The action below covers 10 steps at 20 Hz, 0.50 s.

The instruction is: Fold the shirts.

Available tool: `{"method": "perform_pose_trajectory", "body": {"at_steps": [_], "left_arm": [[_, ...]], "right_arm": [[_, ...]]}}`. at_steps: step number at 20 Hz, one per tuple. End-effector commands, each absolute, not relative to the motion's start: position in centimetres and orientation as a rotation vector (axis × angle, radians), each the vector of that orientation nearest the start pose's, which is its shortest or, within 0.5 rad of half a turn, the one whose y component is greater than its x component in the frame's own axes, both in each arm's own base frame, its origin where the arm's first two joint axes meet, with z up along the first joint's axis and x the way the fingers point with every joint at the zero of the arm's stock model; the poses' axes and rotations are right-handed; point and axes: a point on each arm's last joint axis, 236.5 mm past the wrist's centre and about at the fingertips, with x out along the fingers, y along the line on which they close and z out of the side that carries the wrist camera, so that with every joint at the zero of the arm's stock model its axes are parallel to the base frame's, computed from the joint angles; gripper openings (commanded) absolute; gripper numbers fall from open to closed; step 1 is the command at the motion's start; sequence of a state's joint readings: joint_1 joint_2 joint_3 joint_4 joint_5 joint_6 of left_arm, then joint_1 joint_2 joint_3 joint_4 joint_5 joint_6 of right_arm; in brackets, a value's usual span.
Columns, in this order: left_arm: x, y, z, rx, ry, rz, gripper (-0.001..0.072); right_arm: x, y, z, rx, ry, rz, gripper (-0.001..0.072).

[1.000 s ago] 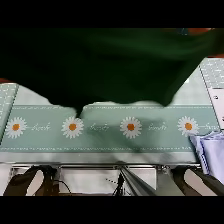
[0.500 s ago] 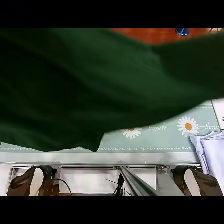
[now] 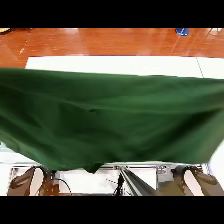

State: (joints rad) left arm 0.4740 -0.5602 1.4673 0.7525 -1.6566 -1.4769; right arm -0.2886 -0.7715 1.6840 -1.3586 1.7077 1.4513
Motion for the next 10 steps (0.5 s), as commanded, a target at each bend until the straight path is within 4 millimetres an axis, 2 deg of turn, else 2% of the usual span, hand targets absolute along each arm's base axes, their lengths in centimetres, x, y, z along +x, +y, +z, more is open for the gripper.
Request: {"method": "perform_pose_trajectory", "body": {"at_steps": [1,4,7,8,10], "left_arm": [[23.3,-7.6,24.6,-0.456,0.813,-0.393,0.0022],[28.6,-6.7,18.9,-0.561,0.881,-0.402,0.0022],[34.0,-7.2,14.9,-0.561,0.925,-0.437,0.0023],[36.1,-7.2,13.8,-0.546,0.919,-0.441,0.0023],[39.8,-7.2,12.1,-0.491,0.892,-0.448,0.0023]], "right_arm": [[27.0,-2.2,22.8,0.042,1.119,0.030,0.0018],[32.8,-0.7,16.9,0.027,1.265,0.106,0.0018],[39.5,0.5,11.5,0.028,1.269,0.125,0.0019],[41.8,0.4,10.2,0.042,1.236,0.114,0.0019],[45.7,-0.1,9.0,0.068,1.144,0.082,0.0019]]}}
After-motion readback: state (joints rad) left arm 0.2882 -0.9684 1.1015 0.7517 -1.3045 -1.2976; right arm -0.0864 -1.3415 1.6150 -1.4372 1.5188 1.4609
